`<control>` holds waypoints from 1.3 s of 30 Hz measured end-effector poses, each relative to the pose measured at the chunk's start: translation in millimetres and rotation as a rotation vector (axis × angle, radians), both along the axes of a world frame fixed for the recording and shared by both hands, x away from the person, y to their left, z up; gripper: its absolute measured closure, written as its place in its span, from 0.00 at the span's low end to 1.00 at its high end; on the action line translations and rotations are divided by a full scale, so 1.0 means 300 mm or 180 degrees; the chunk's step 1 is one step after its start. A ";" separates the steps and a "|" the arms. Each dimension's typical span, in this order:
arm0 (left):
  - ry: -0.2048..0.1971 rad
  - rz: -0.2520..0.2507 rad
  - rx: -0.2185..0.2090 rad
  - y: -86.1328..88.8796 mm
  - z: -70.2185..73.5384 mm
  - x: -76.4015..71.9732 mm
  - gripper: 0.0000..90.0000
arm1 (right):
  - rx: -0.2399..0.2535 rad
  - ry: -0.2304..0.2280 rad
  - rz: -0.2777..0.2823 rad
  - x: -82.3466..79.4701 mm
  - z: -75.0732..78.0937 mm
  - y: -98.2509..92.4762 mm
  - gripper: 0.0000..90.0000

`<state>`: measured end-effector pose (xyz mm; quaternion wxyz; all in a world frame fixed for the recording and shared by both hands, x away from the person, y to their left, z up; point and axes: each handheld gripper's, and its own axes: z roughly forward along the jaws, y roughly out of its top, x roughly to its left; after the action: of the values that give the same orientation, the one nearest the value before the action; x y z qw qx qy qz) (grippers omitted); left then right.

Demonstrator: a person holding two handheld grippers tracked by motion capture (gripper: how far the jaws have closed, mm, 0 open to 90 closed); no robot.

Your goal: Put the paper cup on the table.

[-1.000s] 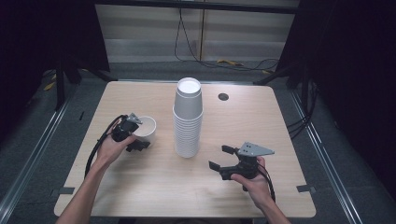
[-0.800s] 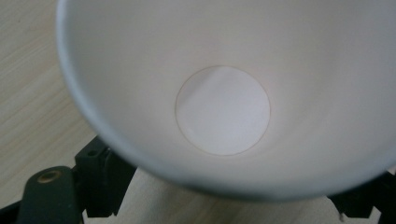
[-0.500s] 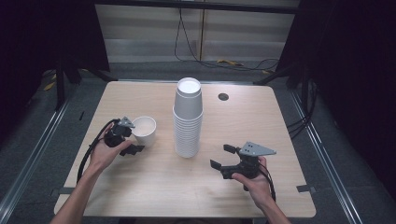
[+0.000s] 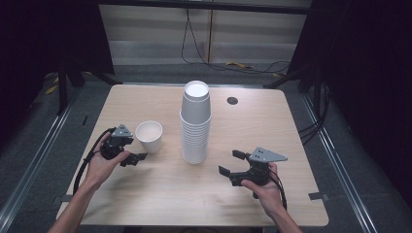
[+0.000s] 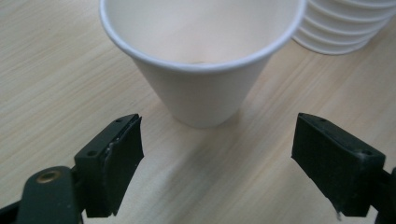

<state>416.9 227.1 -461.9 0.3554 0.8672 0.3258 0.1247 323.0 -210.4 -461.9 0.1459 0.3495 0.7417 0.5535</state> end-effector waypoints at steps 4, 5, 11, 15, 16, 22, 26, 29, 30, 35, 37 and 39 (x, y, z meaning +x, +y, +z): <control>-0.0068 0.0025 -0.0039 0.001 -0.002 -0.021 0.18 | -0.0016 -0.0002 0.0018 -0.002 0.000 0.002 0.17; -0.0083 0.0044 -0.0120 0.002 -0.005 -0.026 0.18 | -0.0010 -0.0013 0.0025 -0.002 0.000 0.004 0.17; -0.0044 0.0107 -0.0411 0.008 -0.019 -0.058 0.18 | -0.0018 0.0003 0.0023 -0.005 -0.001 0.002 0.17; -0.0121 0.0061 -0.0468 0.002 -0.021 -0.091 0.18 | -0.0020 -0.0001 0.0010 -0.007 0.001 0.000 0.17; -0.0130 0.0079 -0.0507 0.000 -0.021 -0.100 0.18 | -0.0021 -0.0002 0.0008 -0.008 0.001 0.000 0.17; -0.0198 0.0076 -0.0708 -0.012 -0.013 -0.144 0.18 | -0.0035 0.0013 0.0017 -0.012 -0.001 0.002 0.17; -0.0245 0.0038 -0.0796 -0.029 -0.009 -0.177 0.18 | -0.0047 -0.0003 0.0016 -0.017 0.001 0.002 0.17; -0.0220 -0.0032 -0.0877 -0.046 -0.010 -0.206 0.18 | -0.0012 -0.0010 0.0000 -0.022 0.006 0.006 0.17; -0.0217 -0.0048 -0.0890 -0.052 -0.011 -0.217 0.18 | -0.0021 -0.0006 0.0016 -0.025 0.007 0.007 0.17; -0.0238 -0.0025 -0.0938 -0.075 -0.020 -0.254 0.18 | -0.0113 0.0001 0.0060 -0.045 0.009 0.015 0.16; -0.0234 -0.0012 -0.0981 -0.085 -0.029 -0.267 0.18 | -0.0147 -0.0007 0.0096 -0.052 0.009 0.020 0.16; -0.0198 -0.0036 -0.0997 -0.097 -0.042 -0.282 0.18 | -0.0131 -0.0016 0.0108 -0.058 0.001 0.025 0.16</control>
<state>332.4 197.9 -474.6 0.4969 0.7987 0.3251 0.0971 305.6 -202.9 -461.6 0.1455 0.3324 0.7584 0.5415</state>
